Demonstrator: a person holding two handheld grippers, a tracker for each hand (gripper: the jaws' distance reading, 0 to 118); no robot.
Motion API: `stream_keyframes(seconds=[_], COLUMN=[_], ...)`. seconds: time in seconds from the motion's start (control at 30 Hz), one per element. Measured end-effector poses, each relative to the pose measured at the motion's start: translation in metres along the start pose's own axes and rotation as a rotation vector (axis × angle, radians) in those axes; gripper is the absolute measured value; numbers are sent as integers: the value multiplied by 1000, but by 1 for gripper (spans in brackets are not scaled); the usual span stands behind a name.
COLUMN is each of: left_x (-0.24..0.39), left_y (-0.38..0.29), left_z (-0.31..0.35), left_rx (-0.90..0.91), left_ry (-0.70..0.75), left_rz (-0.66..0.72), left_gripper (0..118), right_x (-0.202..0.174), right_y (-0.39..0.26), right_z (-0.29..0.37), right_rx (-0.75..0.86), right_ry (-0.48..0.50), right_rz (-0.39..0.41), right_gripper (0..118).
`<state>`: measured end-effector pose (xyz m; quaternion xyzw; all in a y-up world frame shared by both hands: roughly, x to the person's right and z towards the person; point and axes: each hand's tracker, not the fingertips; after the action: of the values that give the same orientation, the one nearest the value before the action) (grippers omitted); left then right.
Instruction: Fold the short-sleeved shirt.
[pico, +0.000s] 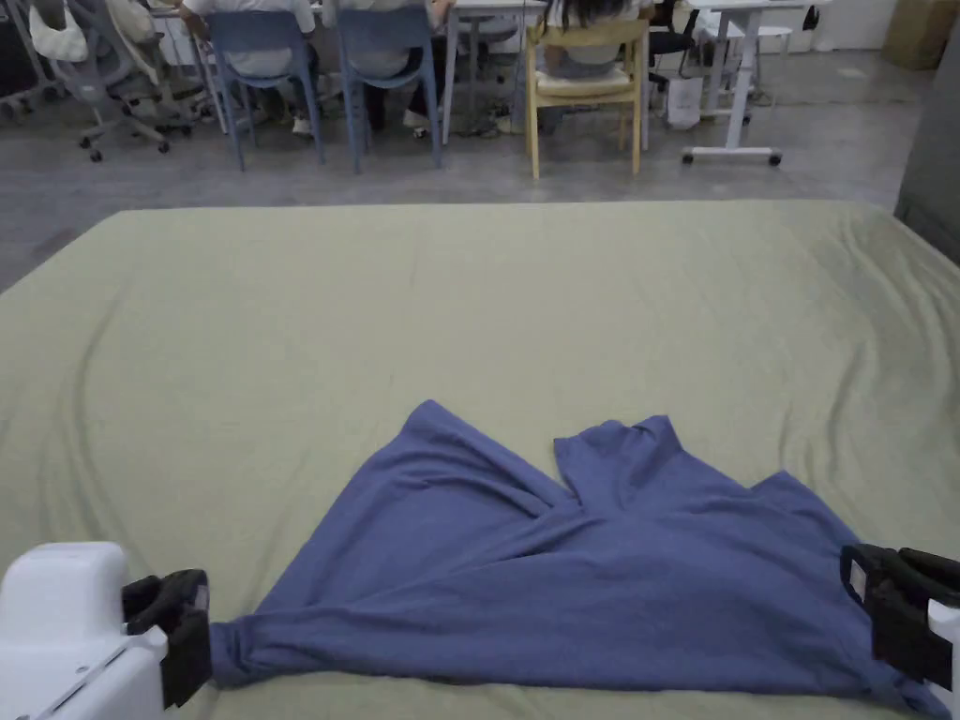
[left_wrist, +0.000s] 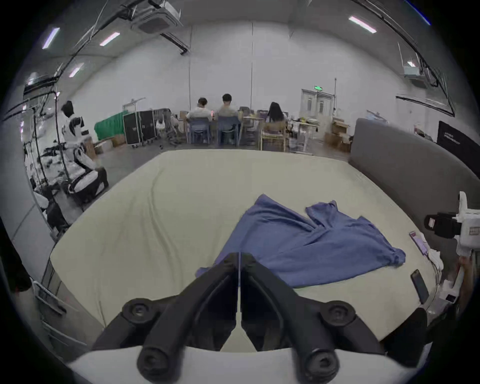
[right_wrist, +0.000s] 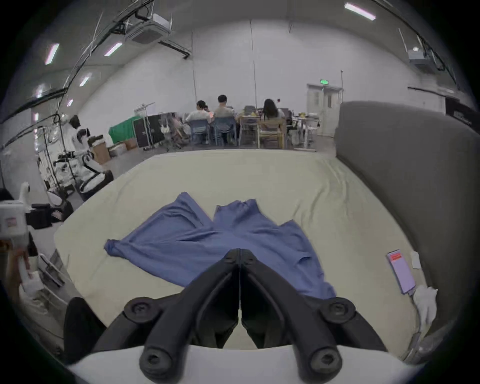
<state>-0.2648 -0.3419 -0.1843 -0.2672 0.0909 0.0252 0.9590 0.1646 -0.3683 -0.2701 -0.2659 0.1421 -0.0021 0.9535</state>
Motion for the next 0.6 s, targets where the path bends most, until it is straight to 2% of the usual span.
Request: stream_keyframes(seconds=[0.1,0.13,0.17,0.2,0.23,0.37,0.43,0.47,0.5,0.53,0.57,0.6], left_x=[-6,-13,-23,-30,-43,-58,-63,-64,-64,-66,-68,-70], left_y=[0,0,0,-2,-8,-29,-40,-48,-53,-58,-62,-61], left_z=[-28,-45,-66,-85,-112,-184,-209,-221,-227,-234,-236,-236], left_rx=[-58,-116,-180,-247,-299,-415,-486,-515,-536,-539,-526,-506], left_ry=[-14,-43,-75,-78,-77,28,23,8,15,10,0,-9], left_rz=[-29,0,46,81,107,91,75,67,64,63,59,65], left_gripper=[3,13,40,82,86,86,86,85,79,66,42,13], right_x=[-3,-4,-5,-6,-6,-3,-1,-3,-3,-3,-3,0], right_y=[1,0,0,2,2,2,-1,-2,-4,-7,-9,-14], right_z=[-3,-3,-4,-5,-7,-21,-29,-36,-40,-46,-52,-59], right_rx=[-3,-6,-10,-17,-24,-70,-101,-121,-134,-150,-165,-177], right_ry=[16,20,22,27,32,20,6,-1,-5,-8,-12,-10], right_rz=[9,23,31,37,45,65,70,79,84,89,89,89], right_gripper=[4,4,4,4,4,4,4,4,4,4,4,4])
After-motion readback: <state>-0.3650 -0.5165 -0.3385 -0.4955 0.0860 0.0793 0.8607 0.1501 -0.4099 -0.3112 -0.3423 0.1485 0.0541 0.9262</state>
